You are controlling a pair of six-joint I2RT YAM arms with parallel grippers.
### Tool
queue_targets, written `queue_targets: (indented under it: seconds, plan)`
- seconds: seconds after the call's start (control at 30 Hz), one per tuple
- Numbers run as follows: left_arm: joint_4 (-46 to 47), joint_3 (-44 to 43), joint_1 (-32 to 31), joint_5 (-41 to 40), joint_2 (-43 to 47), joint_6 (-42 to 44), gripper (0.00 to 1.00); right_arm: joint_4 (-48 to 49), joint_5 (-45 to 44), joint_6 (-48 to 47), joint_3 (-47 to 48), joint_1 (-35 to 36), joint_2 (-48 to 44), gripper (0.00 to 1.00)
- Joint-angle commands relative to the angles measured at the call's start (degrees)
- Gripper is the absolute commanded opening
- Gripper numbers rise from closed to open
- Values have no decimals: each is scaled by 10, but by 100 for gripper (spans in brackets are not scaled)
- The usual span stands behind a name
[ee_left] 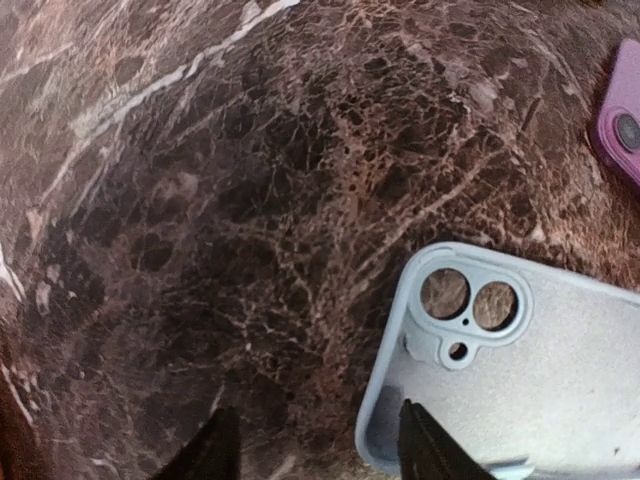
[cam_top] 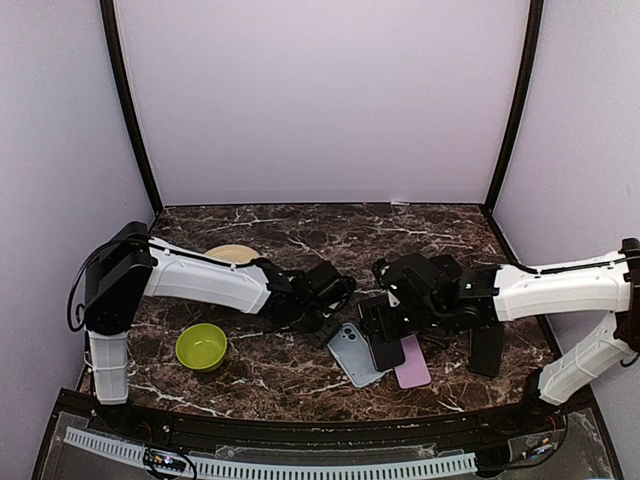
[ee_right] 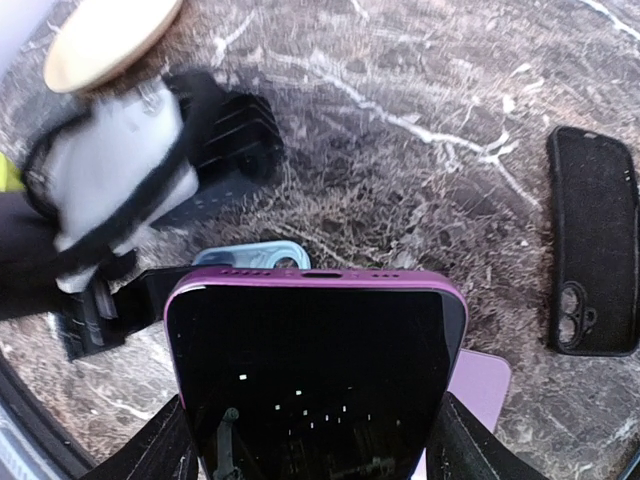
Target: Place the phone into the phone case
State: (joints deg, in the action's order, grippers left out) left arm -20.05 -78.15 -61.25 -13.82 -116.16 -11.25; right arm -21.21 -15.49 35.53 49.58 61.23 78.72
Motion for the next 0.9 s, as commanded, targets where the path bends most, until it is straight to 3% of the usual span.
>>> queue_targets:
  seconds: [0.0,0.23,0.5,0.87]
  plan:
    - [-14,28,12,-28,90,-34,67,40,-23,-5,48,27,34,19]
    - [19,132,52,-28,198,-98,81,41,-35,-11,90,64,112,19]
    - [26,176,63,-33,235,-102,82,6,-80,-48,119,78,172,18]
    - [42,173,63,-3,227,-86,81,-13,-78,-33,129,86,148,17]
